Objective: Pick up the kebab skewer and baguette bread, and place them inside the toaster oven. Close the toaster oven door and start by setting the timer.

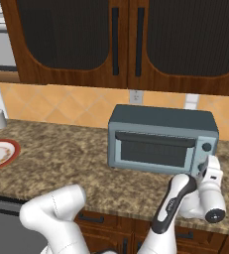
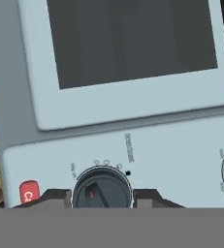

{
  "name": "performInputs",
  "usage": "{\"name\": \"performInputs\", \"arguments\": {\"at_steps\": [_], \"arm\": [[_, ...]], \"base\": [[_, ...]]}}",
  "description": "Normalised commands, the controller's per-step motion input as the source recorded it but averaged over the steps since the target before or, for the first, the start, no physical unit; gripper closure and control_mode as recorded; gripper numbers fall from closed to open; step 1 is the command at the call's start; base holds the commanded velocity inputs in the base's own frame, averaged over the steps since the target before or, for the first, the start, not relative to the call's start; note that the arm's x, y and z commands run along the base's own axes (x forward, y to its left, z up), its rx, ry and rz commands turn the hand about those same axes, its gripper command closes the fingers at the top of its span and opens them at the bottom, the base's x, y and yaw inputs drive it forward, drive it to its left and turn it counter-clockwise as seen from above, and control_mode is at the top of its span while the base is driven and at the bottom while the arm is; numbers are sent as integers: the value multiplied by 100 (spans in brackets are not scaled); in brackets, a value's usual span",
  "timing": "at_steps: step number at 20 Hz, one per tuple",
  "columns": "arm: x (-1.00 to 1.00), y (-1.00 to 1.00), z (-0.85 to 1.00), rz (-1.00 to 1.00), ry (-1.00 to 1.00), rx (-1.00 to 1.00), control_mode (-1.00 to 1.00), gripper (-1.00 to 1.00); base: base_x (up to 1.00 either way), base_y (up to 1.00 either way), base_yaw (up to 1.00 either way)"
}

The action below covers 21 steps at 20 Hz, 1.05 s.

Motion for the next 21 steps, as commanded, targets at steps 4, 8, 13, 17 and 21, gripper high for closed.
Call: {"name": "performInputs", "arguments": {"at_steps": [4,8,13,17,21], "arm": [[0,19,12,0,0,19,-100,100],[0,25,14,0,0,20,-100,100],[3,24,22,0,0,18,-100,100],[6,16,24,0,0,18,-100,100],[2,16,25,0,2,20,-100,100]], "base": [[0,0,0],[0,0,0],[0,0,0],[0,0,0],[0,0,0]]}}
